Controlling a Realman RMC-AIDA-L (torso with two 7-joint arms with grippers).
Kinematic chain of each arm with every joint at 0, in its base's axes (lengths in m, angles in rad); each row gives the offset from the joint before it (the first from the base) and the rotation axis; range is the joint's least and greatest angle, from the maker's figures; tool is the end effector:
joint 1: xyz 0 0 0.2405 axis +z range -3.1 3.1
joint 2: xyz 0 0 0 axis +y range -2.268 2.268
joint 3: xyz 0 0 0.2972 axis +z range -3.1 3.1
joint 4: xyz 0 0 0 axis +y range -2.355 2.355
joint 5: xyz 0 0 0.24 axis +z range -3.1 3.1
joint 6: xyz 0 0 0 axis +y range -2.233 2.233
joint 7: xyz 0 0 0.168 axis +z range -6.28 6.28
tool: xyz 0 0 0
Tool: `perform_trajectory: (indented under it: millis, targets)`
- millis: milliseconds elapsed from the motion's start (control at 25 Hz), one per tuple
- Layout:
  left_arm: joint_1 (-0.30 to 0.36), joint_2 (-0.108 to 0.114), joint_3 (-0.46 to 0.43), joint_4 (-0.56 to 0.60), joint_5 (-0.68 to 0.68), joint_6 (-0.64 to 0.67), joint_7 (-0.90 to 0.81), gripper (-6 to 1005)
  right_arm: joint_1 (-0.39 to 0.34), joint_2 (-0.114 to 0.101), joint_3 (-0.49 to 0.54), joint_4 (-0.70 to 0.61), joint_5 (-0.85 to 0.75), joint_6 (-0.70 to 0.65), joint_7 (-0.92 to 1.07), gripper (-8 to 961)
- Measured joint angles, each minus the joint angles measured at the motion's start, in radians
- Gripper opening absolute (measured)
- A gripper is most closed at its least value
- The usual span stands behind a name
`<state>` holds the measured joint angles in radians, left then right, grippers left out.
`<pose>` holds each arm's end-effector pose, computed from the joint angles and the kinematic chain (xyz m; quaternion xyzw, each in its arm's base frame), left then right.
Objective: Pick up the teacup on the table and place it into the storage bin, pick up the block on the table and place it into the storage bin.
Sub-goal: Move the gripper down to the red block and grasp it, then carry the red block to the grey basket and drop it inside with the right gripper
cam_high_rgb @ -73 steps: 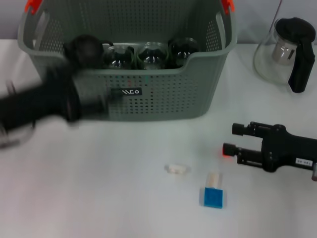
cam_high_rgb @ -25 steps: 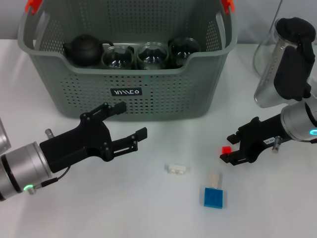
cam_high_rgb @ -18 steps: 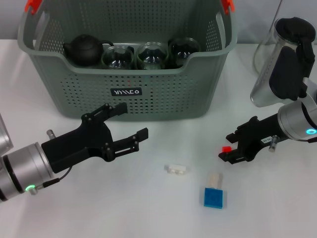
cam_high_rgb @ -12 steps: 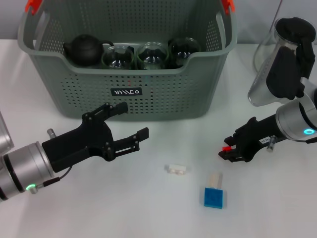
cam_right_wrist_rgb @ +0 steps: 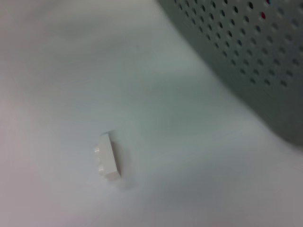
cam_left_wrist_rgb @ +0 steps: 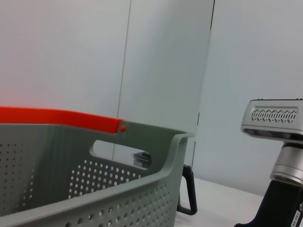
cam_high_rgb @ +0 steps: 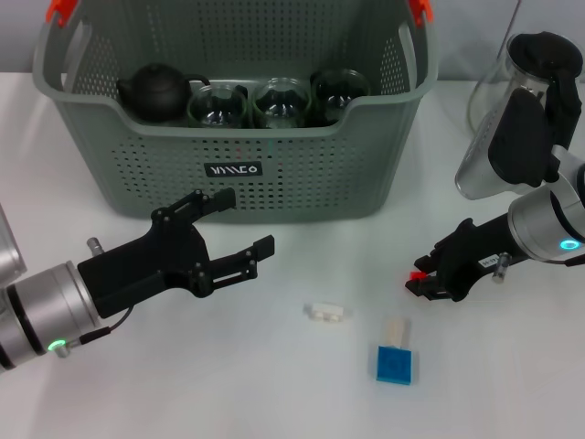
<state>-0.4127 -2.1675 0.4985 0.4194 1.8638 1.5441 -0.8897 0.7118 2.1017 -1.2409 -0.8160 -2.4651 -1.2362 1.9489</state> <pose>-0.3275 0.3264 -0.0865 -0.8890 -0.1752 -0.3465 0.2429 0.2636 0.4326 -0.1027 -0.9661 0.1942 -0.1266 0.1136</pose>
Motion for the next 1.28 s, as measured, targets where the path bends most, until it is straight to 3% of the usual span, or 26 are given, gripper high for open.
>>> perform_trajectory:
  millis: [200, 760, 880, 1080, 1280]
  targets:
    - [0.0, 0.0, 0.0, -0.005, 0.0, -0.009, 0.0, 874, 0.0, 0.0, -0.001, 0.0, 0.003, 0.002, 0.0, 349]
    - [0.0, 0.0, 0.0, -0.007, 0.0, -0.009, 0.0, 874, -0.003, -0.002, -0.011, 0.005, 0.004, -0.008, 0.017, 135]
    - [0.0, 0.0, 0.0, -0.007, 0.0, -0.009, 0.0, 874, -0.005, -0.003, -0.001, -0.004, 0.004, -0.028, 0.017, 135]
    - [0.005, 0.0, -0.013, -0.007, -0.013, -0.009, 0.0, 874, -0.041, -0.006, 0.115, -0.145, 0.052, -0.153, 0.01, 134]
    - [0.008, 0.0, -0.049, -0.01, -0.015, -0.009, 0.0, 874, -0.077, -0.013, 0.267, -0.344, 0.225, -0.307, 0.017, 134]
